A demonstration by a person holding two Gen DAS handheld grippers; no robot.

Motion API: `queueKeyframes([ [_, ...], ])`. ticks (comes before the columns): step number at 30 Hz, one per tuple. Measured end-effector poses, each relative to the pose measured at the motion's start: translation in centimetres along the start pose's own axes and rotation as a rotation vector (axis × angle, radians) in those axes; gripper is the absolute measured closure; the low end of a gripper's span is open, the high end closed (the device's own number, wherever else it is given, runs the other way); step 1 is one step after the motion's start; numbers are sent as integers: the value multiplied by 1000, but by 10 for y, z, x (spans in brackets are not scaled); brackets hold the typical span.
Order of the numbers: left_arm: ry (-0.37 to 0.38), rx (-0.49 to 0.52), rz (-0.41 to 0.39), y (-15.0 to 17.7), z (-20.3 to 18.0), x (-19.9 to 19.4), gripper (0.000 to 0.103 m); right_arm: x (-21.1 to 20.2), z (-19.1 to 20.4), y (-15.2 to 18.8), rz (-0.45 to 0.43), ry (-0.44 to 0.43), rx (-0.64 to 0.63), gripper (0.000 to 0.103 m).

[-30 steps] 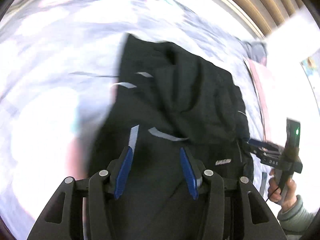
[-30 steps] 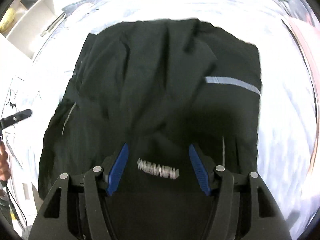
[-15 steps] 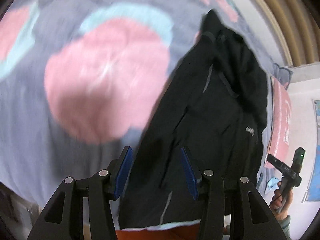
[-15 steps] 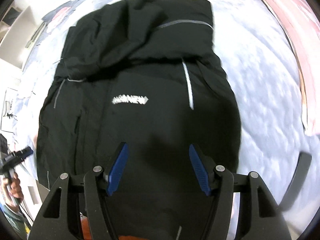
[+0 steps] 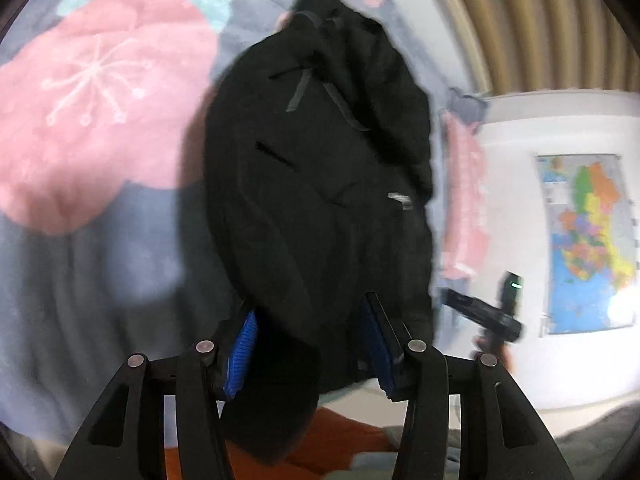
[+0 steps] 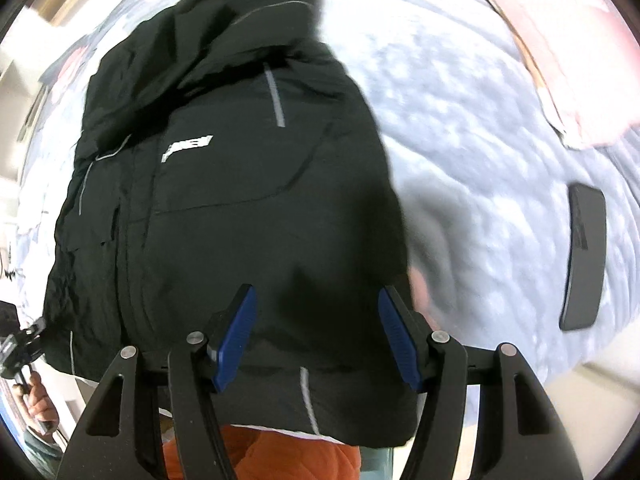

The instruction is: Fold large clothes

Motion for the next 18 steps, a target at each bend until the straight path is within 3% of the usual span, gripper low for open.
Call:
queueKeyframes([
  [4,-91,-50,69,7,29,20,53,6,-22,13,25,18,45,37],
  [8,-117,23,90,15,14,26,54,10,-48,32,51,40,81,37],
  [9,-131,42,85,14,9,27,66,13,-52,36,61,37,92,37],
  [11,-144,72,81,11,-1,28,78,22,-57,47,101,8,130,37],
  [16,-112,97,98,5,-12,36,79,42,-54,64,153,-33,176,38],
  [17,-113,95,109,4,-12,40,79,45,-47,66,168,-71,183,42],
  [18,-117,92,124,3,-11,42,78,46,-42,66,173,-94,181,55],
])
Point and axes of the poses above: each gripper's, at about its wrist camera, not at the fingertips, and x roughly the way its jaws point, z to its left, y to its underside, the point moved 10 cm from there along x, roughly the way its jaws point, and after that the axes turned 12 degrees about y, right-handed, at the moved point
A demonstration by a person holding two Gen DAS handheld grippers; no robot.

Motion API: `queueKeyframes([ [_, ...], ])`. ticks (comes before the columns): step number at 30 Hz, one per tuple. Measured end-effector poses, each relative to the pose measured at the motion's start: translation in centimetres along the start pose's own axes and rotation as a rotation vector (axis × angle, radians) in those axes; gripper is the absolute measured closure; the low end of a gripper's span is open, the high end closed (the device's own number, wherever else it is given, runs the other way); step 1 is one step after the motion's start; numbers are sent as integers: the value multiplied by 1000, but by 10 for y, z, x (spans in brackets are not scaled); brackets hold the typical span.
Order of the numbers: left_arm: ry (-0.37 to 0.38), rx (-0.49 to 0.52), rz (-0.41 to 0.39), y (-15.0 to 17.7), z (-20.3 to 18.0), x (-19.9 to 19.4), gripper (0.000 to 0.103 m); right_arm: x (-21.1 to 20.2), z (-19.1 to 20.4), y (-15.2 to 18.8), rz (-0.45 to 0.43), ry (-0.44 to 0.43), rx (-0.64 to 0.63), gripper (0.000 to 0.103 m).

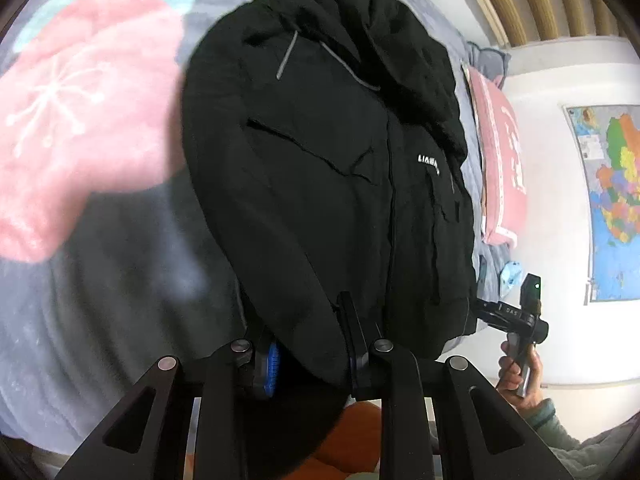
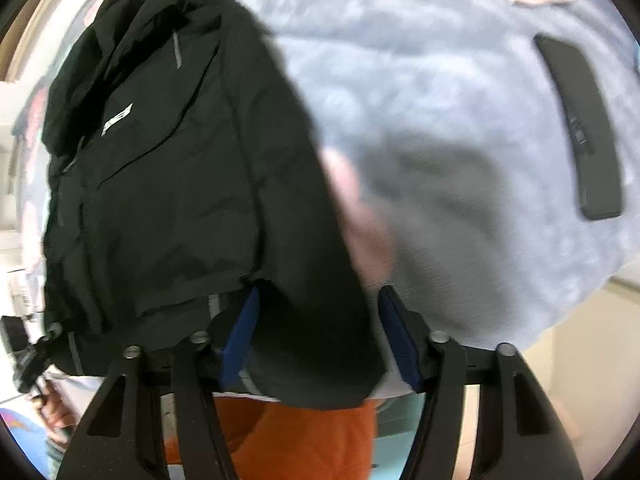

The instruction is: Fold large clothes

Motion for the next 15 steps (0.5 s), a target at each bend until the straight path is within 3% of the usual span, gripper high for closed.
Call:
queueKeyframes([
  [3,-5,31,1,0,-8,-4,78,-20,20,-1,-48,-46,-50,59],
  [8,133,66,-26,-7,-41,-19,78,-57,63,-4,-93,-224,-123,60],
  [15,-16,40,105,12,-3,8,78,-5,36,8,34,-84,-91,57],
])
Point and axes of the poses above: each gripper's, at about its wrist camera, not at the fingertips, and x roughly the way its jaws point, z to its left, y to its underside, the point moved 10 cm from there along x, roughly the way its jaws point, and after that the axes turned 12 degrees about y, right-handed, at the moved point
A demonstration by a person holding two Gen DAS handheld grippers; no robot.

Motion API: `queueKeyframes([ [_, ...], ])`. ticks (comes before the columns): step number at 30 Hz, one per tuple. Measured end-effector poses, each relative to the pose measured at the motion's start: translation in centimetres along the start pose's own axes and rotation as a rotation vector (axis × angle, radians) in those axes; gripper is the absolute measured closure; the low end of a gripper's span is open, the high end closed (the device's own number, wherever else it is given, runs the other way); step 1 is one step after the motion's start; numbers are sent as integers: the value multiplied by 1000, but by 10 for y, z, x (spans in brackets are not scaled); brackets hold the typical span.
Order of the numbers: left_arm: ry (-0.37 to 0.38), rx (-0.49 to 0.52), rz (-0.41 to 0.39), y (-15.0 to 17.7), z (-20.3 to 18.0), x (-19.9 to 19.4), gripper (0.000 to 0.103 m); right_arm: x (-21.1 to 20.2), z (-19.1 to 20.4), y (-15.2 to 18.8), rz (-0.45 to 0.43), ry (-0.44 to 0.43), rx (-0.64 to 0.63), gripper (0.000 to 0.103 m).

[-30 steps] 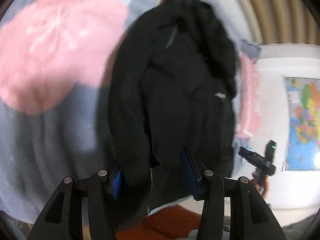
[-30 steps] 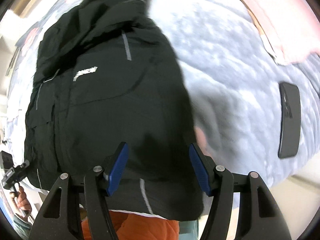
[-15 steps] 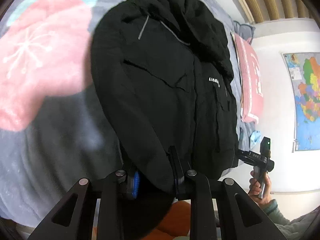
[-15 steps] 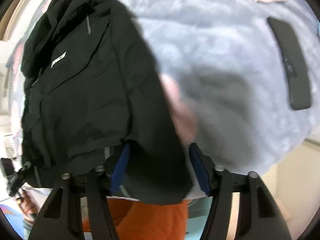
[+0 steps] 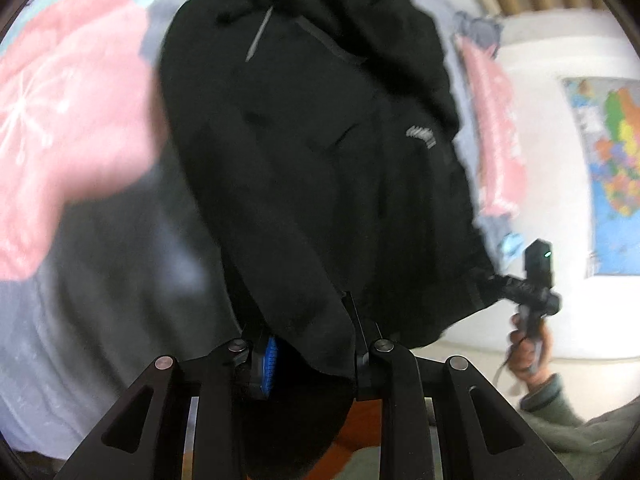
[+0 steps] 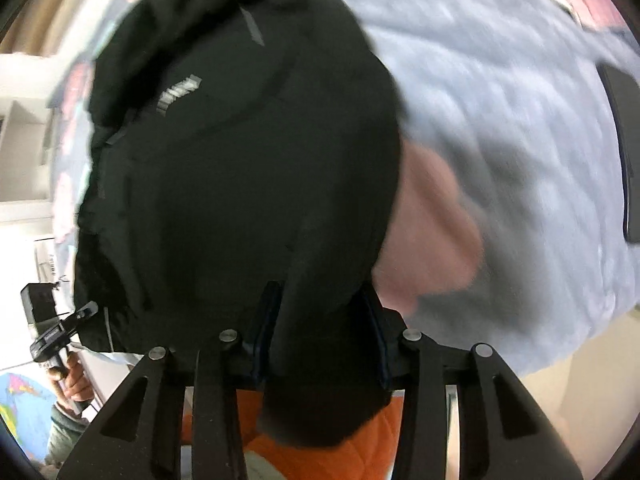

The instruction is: Fold large clothes

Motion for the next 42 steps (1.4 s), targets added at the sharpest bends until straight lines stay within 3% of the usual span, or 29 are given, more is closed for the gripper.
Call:
queueKeyframes([
  [3,1,-71,8,10,15,3,76,14,-10,12,55,-23,20,51],
  [5,1,-98,3,13,21,3,76,13,-7,15,57,-64,23,54],
  [6,1,-100,-3,13,22,2,76,9,-5,16,41,-78,17,67],
  [7,6,-98,-20,10,19,-1,76,2,1,14,28,-101,14,73],
  [8,12,-91,-42,6,16,-6,86,-8,5,9,1,-118,14,79],
  [9,29,-77,-73,1,9,-12,88,-19,9,3,-23,-137,12,87],
  [10,47,-64,-111,-6,1,-20,89,-28,11,-3,-42,-154,12,88],
  [15,139,-60,-290,-47,-28,-74,91,-87,25,-48,-153,-164,-20,88],
  [20,190,1,-410,-91,-64,-125,90,-144,40,-98,-260,-202,-52,88],
  [25,195,83,-479,-138,-96,-165,90,-200,55,-162,-376,-224,-72,88],
  [30,180,61,-528,-203,-110,-181,88,-241,84,-242,-444,-221,-98,88],
  [35,174,-68,-574,-279,-93,-175,86,-230,114,-321,-437,-169,-81,88],
  [38,154,-170,-595,-320,-68,-154,84,-192,123,-374,-383,-130,-45,88],
  [42,92,-343,-583,-365,-17,-110,84,-126,122,-414,-282,-66,1,88],
])
Point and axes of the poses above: each gripper's, at about its wrist camera, not at the fingertips, and x roughly the way its jaws point, z to its left, y to its underside, the point moved 10 cm from there along x, roughly the way its jaws point, and after that the axes turned 12 degrees about y, right-handed, at the moved point
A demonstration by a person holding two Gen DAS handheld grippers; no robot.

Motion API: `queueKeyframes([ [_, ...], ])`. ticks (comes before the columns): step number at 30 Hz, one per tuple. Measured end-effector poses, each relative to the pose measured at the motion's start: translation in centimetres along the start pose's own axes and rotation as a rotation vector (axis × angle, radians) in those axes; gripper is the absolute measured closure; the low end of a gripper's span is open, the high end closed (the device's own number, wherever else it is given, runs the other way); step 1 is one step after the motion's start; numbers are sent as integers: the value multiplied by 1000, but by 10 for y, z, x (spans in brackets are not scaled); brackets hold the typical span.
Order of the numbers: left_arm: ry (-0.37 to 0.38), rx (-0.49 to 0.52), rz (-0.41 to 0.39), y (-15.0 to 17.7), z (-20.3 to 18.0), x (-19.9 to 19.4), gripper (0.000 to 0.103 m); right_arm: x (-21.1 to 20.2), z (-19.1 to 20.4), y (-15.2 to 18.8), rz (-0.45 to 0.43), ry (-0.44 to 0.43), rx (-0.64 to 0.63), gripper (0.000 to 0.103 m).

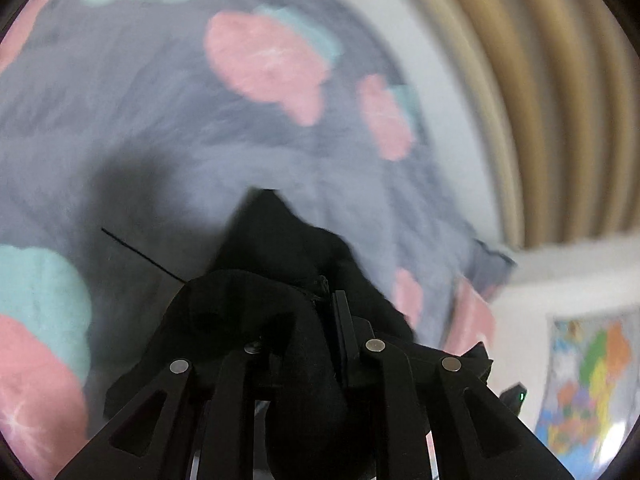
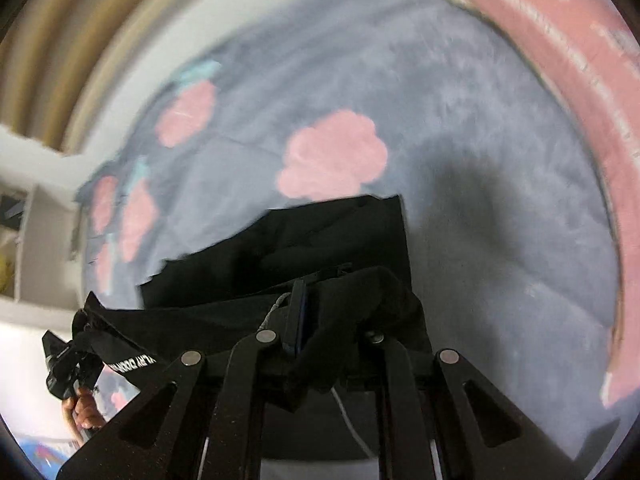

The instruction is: Fold large clothes

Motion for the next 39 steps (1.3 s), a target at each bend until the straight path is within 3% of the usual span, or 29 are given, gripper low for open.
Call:
queueKeyframes([
  [3,-22,-108,4,-13,32,40,83,51,-6,-6,68,45,16,88],
  [8,-116,-129,71,-15,68,96,82,108,-9,-4,139,87,-7,88],
  [12,-132,-96,96,-16,71,104,82,115,-3,0,128,143,-82,88],
  [16,-116,-38,125,-13,56,89,81,98,-2,1,123,132,-104,84],
  [22,45,-35,165,-5,15,29,59,29,-6,1,54,3,-98,72],
  [23,90,-44,158,-5,7,15,53,20,-8,2,47,-22,-88,71],
  [25,188,-52,124,-8,-9,-15,49,1,-16,5,39,-85,-55,64],
  [27,220,-23,88,-13,-20,-40,44,-15,-22,7,11,-111,-23,54],
  [30,141,95,42,-20,-30,-63,35,-42,-30,2,-71,-133,5,42],
  [32,79,159,43,-20,-32,-58,34,-49,-34,-1,-113,-103,-7,37],
  [36,-100,269,97,-21,-14,-15,34,-23,-28,-6,-107,-17,-82,36],
  [39,-207,327,144,-23,2,23,34,4,-33,-14,-145,127,-182,36],
])
Point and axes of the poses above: each gripper's, at about its wrist camera, not at the fingertips, and x roughly the way its jaws point, z to its left, y to its underside, the point moved 10 cm from there along x, roughly the way its jaws point, and after that the axes turned 12 degrees about y, right-handed, at the moved point
